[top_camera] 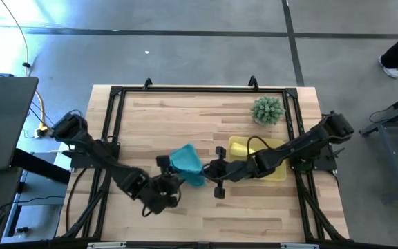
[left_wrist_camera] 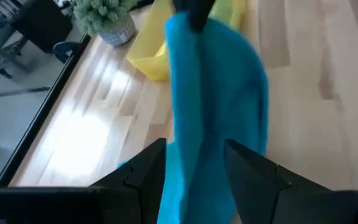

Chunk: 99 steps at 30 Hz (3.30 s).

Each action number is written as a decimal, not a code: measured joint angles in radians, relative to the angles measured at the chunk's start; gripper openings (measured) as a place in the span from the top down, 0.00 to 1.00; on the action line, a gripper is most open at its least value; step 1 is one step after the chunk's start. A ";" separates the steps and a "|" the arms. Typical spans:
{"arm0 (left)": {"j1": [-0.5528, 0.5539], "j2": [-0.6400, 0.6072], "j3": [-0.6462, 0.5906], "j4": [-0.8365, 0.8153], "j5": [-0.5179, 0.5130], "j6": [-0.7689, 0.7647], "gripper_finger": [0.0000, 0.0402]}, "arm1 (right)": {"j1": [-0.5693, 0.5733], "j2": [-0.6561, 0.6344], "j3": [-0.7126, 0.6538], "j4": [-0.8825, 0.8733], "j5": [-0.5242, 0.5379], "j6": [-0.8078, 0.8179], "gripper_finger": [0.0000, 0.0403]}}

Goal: Roll microfiber towels into tight, uniform cylinder then place into a basket
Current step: Fold the blue microfiber towel

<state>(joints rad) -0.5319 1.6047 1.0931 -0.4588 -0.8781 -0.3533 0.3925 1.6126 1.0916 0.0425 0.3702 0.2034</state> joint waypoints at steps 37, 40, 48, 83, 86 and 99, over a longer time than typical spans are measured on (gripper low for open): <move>0.178 0.087 -0.075 0.051 0.304 -0.018 0.63 | 0.035 -0.220 0.001 -0.065 0.116 -0.210 1.00; 0.179 0.089 -0.104 0.073 0.302 -0.051 0.67 | 0.036 -0.220 0.001 -0.069 0.128 -0.208 1.00; 0.158 0.071 -0.106 0.082 0.295 -0.056 0.92 | 0.036 -0.220 0.001 -0.071 0.139 -0.212 1.00; 0.241 -0.367 0.201 -0.869 -0.152 0.011 1.00 | -0.347 -0.248 -0.422 0.912 -0.226 -0.456 1.00; 0.265 -0.365 0.201 -0.871 0.056 0.052 1.00 | -0.366 -0.245 -0.466 0.919 -0.332 -0.380 1.00; 0.342 -0.366 0.201 -0.878 -0.169 0.133 1.00 | -0.386 -0.246 -0.433 0.815 -0.091 -0.479 1.00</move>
<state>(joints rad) -0.1903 1.2385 1.2938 -1.3370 -1.0474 -0.2199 0.0065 1.3663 0.6586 0.8575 0.2787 -0.2752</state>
